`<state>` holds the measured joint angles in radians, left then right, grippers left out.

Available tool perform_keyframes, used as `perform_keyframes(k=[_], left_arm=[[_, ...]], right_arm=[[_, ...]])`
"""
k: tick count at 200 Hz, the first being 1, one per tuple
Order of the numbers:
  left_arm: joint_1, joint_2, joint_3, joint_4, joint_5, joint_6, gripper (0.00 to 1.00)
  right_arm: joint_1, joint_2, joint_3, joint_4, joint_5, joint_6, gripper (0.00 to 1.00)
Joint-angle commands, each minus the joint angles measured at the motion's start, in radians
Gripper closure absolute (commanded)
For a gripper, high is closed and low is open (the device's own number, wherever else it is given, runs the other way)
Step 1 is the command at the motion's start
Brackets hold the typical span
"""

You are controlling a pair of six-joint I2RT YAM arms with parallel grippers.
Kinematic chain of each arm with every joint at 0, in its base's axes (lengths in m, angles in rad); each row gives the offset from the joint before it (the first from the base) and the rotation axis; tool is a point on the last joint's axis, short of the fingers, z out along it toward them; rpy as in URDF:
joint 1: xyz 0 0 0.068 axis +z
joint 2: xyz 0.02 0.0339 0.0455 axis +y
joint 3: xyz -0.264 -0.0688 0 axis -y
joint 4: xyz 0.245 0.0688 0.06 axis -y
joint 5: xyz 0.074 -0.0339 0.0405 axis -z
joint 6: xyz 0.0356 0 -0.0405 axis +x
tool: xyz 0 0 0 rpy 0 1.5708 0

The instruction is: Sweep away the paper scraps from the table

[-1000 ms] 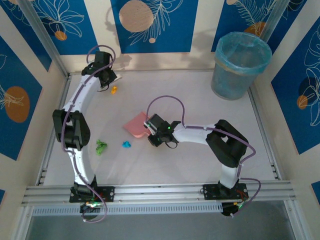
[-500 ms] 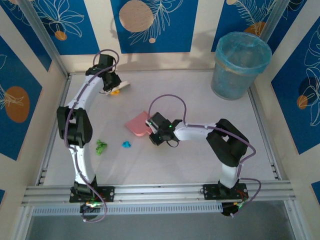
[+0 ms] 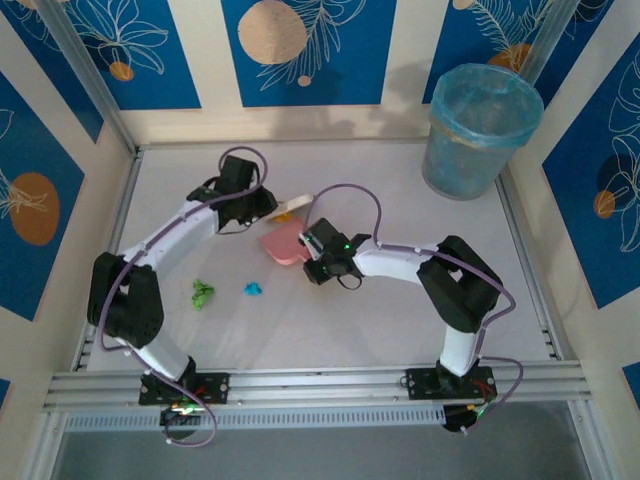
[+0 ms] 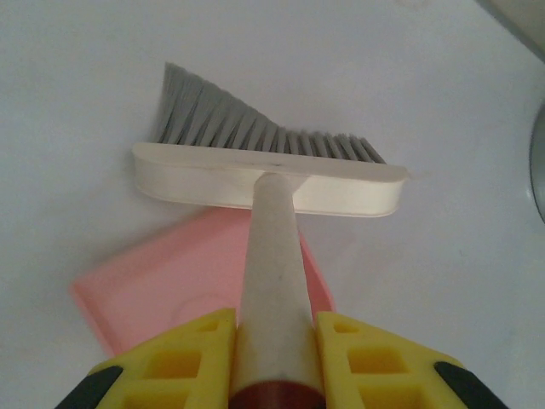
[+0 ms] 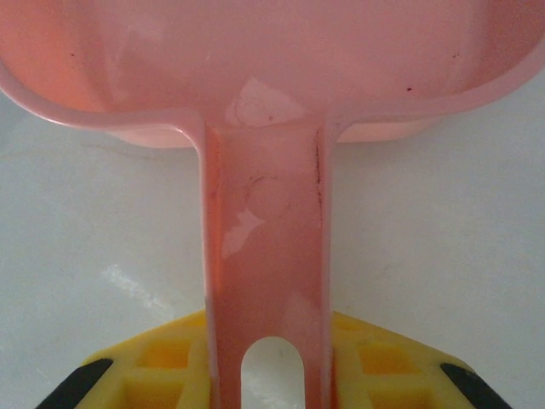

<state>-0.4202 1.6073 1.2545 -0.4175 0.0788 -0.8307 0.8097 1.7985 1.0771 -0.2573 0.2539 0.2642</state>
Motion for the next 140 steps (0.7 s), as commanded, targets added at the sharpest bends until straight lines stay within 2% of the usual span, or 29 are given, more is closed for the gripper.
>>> perform_keyframes(k=[1,30,71,140], left_arm=[[-0.035,-0.077,-0.072,0.054,0.037,-0.059,1.00],[-0.070,-0.161,-0.147,0.069,0.039,-0.080,1.00],[-0.073,-0.272,-0.187,0.044,-0.062,-0.055,1.00],[-0.063,-0.356,-0.184,0.044,-0.045,-0.059,1.00]], right_arm=[[-0.012,-0.048,-0.011,-0.013,0.006,0.027,1.00],[-0.032,-0.044,-0.010,-0.023,0.015,0.049,1.00],[-0.029,-0.059,-0.011,-0.043,0.043,0.047,1.00],[-0.026,-0.101,-0.038,-0.026,0.074,0.050,1.00]])
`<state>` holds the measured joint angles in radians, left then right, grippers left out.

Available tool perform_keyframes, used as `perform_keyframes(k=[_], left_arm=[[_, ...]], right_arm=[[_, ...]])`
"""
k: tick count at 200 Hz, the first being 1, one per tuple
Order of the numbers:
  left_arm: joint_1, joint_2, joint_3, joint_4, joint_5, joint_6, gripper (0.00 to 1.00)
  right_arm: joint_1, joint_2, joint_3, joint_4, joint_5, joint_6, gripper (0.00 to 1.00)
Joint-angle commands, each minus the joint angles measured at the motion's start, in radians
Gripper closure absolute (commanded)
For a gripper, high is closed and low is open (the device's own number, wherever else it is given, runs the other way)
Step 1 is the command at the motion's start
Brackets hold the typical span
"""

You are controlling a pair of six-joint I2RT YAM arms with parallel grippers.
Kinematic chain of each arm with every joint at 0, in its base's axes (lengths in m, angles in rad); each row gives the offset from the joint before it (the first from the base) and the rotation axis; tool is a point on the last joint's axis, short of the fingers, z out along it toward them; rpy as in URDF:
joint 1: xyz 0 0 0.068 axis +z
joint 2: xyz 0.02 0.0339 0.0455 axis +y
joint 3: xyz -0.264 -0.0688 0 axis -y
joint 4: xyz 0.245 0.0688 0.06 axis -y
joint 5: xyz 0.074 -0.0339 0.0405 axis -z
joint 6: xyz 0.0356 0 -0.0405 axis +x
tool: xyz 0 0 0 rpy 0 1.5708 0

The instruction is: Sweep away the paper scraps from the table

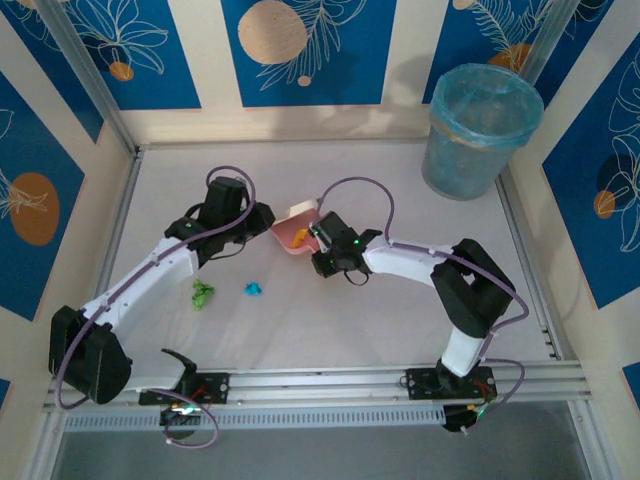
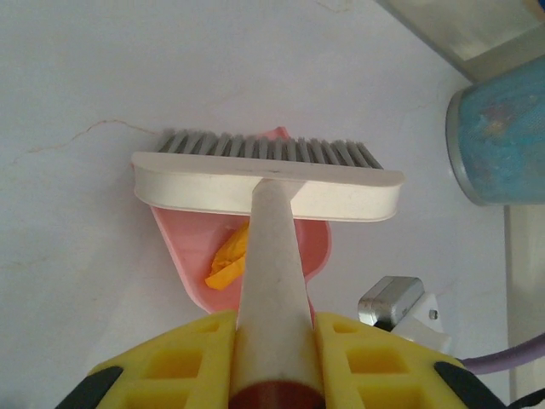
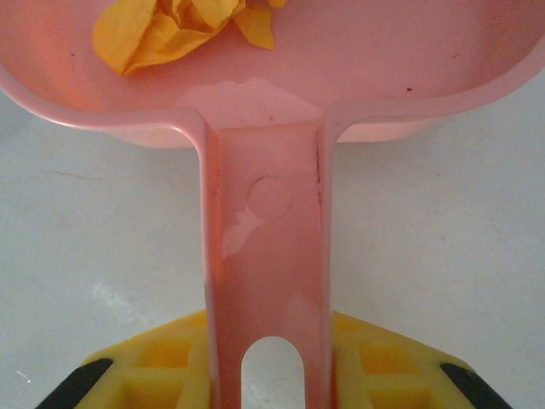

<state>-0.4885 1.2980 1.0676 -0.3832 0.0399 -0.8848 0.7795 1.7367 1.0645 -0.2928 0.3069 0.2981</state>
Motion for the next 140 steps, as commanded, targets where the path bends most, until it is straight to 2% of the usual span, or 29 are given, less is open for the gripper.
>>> perform_keyframes(k=[1,26,60,93,140], left_arm=[[0.005,-0.047,0.002,0.010,-0.005,-0.004,1.00],[0.008,-0.098,-0.016,0.042,0.006,-0.021,1.00],[0.010,-0.251,-0.117,0.108,-0.133,-0.016,1.00],[0.005,-0.393,-0.222,0.106,-0.271,0.062,1.00],[-0.042,-0.638,-0.482,0.209,-0.296,0.217,1.00]], right_arm=[[0.004,-0.041,-0.026,0.011,0.022,0.015,1.00],[0.004,-0.072,-0.050,0.031,0.059,0.022,1.00],[-0.002,-0.138,-0.100,0.071,0.118,0.039,1.00],[-0.021,-0.230,-0.172,0.135,0.147,0.063,1.00],[-0.105,-0.350,-0.272,0.201,0.125,0.136,1.00]])
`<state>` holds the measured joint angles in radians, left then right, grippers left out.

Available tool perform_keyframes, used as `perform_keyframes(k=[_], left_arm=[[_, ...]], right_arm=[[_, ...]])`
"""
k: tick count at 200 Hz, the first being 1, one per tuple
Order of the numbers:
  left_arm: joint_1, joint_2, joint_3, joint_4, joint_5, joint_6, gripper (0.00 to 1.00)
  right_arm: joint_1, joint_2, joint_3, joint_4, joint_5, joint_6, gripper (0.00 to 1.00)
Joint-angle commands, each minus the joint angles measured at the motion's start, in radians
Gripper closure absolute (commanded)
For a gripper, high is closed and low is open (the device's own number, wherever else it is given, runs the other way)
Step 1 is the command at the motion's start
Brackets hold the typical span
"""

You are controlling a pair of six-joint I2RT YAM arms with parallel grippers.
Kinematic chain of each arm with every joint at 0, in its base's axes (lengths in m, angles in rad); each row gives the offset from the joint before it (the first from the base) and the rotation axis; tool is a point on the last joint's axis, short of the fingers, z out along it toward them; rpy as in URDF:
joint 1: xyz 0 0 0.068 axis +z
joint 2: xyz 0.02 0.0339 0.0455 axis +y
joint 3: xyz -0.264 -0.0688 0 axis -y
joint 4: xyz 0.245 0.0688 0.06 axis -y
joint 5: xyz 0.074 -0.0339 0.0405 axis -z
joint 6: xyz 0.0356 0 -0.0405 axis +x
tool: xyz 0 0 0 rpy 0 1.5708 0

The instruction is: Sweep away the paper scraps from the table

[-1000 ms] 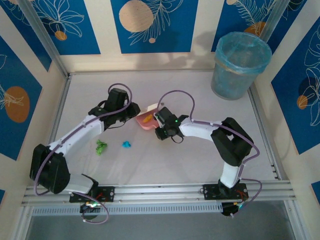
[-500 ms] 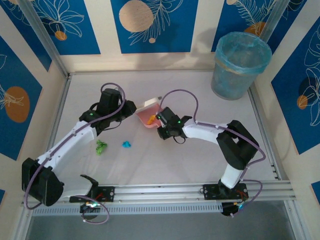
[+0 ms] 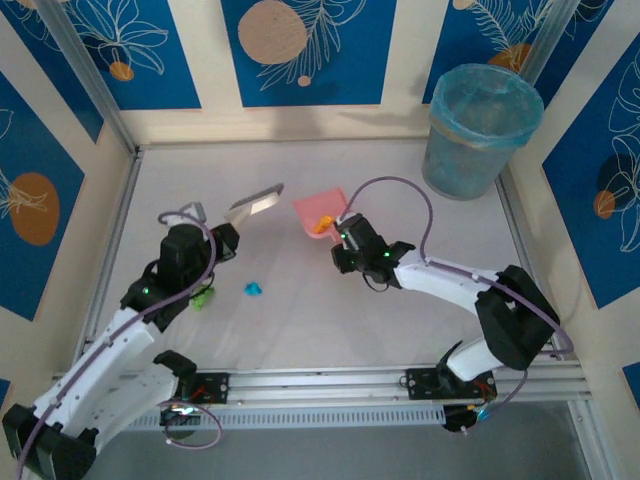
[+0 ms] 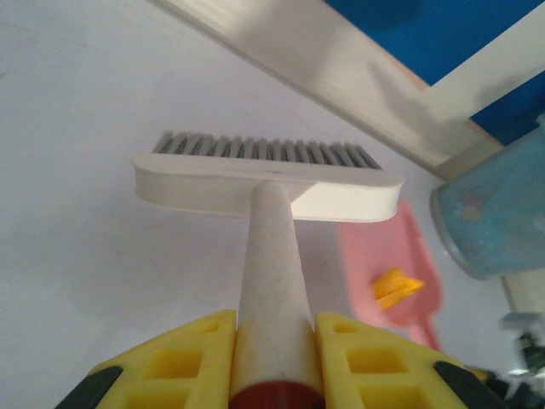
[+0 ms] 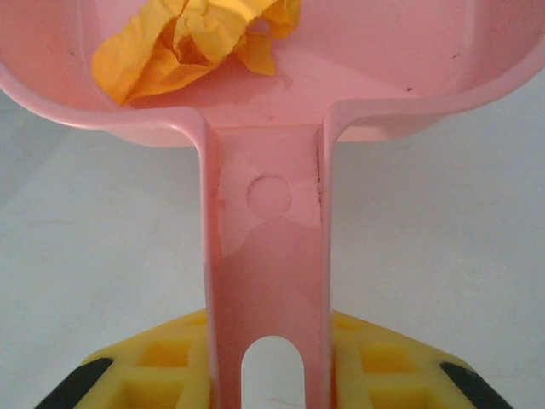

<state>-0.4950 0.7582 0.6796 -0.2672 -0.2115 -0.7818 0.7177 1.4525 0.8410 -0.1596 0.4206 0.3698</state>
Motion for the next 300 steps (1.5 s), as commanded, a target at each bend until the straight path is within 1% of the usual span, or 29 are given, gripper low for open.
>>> perform_keyframes(k=[1,32,50,66,80,96,116,131,151,166,179,189,212,235,254,280,300], left_arm=[[-0.036,-0.103,-0.099,0.095,-0.044,0.118,1.00],[-0.097,-0.223,-0.235,0.171,-0.027,0.206,1.00],[-0.109,-0.247,-0.278,0.201,-0.021,0.213,1.00],[-0.114,-0.247,-0.296,0.225,-0.012,0.210,1.00],[-0.114,-0.241,-0.305,0.240,-0.002,0.206,1.00],[-0.114,-0.233,-0.304,0.240,0.018,0.205,1.00],[-0.115,-0.228,-0.305,0.241,0.031,0.184,1.00],[-0.114,-0.215,-0.303,0.244,0.044,0.175,1.00],[-0.115,-0.201,-0.299,0.244,0.064,0.163,1.00],[-0.116,-0.209,-0.302,0.253,0.081,0.155,1.00],[-0.116,-0.216,-0.302,0.249,0.086,0.151,1.00],[-0.116,-0.222,-0.299,0.245,0.091,0.154,1.00],[-0.117,-0.239,-0.295,0.231,0.089,0.157,1.00],[-0.116,-0.244,-0.296,0.231,0.092,0.157,1.00],[-0.116,-0.244,-0.296,0.232,0.092,0.159,1.00],[-0.117,-0.234,-0.298,0.240,0.098,0.157,1.00],[-0.116,-0.228,-0.297,0.243,0.101,0.157,1.00]], right_arm=[[-0.046,-0.068,-0.050,0.070,0.011,0.066,1.00],[-0.103,-0.159,-0.119,0.104,0.004,0.120,1.00],[-0.113,-0.216,-0.142,0.096,0.016,0.134,1.00],[-0.118,-0.251,-0.125,0.037,0.067,0.147,1.00],[-0.136,-0.260,-0.058,-0.085,0.109,0.182,1.00],[-0.163,-0.261,0.028,-0.212,0.109,0.199,1.00],[-0.208,-0.248,0.166,-0.344,0.049,0.192,1.00],[-0.262,-0.217,0.291,-0.435,0.007,0.182,1.00],[-0.353,-0.148,0.499,-0.537,-0.067,0.169,1.00],[-0.427,-0.090,0.652,-0.578,-0.128,0.179,1.00],[-0.498,-0.039,0.762,-0.589,-0.212,0.210,1.00],[-0.567,0.002,0.824,-0.576,-0.309,0.265,1.00],[-0.740,0.091,0.917,-0.486,-0.573,0.439,1.00],[-0.860,0.193,1.019,-0.425,-0.763,0.628,1.00],[-0.917,0.257,1.068,-0.370,-0.845,0.775,1.00],[-0.970,0.314,1.095,-0.287,-0.964,0.978,1.00],[-0.995,0.322,1.057,-0.190,-1.008,1.121,1.00]])
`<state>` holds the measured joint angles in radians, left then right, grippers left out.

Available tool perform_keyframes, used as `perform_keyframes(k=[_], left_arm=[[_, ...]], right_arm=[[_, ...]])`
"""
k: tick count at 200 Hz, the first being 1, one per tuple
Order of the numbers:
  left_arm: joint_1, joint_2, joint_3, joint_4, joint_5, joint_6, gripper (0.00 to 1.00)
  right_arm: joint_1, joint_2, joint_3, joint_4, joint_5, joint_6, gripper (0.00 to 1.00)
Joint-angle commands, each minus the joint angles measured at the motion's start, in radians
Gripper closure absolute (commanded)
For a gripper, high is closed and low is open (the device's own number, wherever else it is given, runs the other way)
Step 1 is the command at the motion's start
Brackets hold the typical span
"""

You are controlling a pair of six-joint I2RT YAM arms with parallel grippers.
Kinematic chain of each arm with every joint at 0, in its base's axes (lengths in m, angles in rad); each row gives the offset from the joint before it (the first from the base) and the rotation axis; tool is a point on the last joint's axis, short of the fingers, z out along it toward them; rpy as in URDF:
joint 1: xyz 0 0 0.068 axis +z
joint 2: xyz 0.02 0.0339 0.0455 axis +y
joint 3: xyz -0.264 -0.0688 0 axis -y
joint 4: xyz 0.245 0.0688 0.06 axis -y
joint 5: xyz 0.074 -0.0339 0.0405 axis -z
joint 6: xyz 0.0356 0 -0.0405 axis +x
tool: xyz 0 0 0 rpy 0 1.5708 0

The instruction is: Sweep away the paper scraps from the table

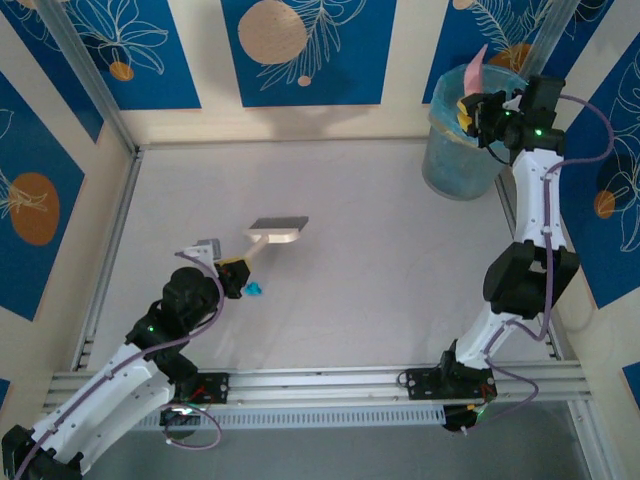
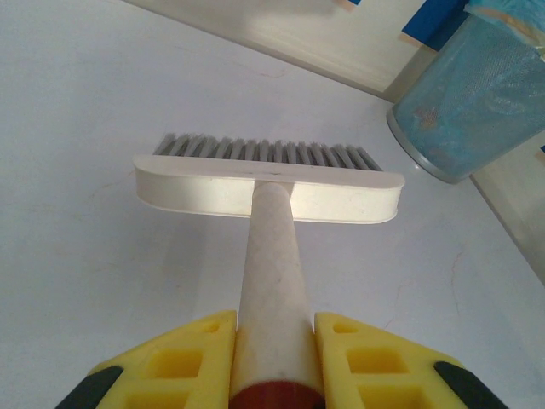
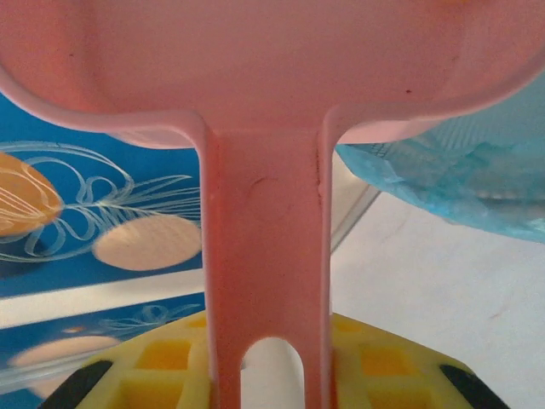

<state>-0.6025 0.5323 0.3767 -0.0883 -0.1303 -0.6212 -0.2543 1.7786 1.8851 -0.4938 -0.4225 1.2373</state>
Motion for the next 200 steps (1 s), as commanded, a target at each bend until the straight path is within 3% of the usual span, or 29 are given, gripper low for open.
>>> perform_keyframes(k=[1,80,95,116,156,200], left_arm=[[-0.008,-0.002,0.006,0.064,0.020,-0.004,1.00],[-0.009,0.035,0.008,0.078,0.027,-0.005,1.00],[-0.009,0.037,0.008,0.078,0.026,-0.005,1.00],[-0.009,0.035,0.008,0.076,0.024,-0.006,1.00],[-0.009,0.032,0.014,0.054,0.002,-0.007,1.00],[-0.009,-0.003,0.020,0.004,-0.048,-0.007,1.00]], right_arm=[[-0.025,-0.006,0.010,0.152,-0.165,0.260,1.00],[-0.075,-0.129,-0.211,0.444,-0.131,0.407,1.00],[-0.075,-0.166,-0.237,0.434,-0.113,0.361,1.00],[-0.038,-0.241,-0.236,0.328,-0.040,0.163,1.00],[0.141,-0.449,-0.411,0.308,0.151,-0.176,1.00],[0.547,-0.652,-0.730,0.361,0.427,-0.602,1.00]])
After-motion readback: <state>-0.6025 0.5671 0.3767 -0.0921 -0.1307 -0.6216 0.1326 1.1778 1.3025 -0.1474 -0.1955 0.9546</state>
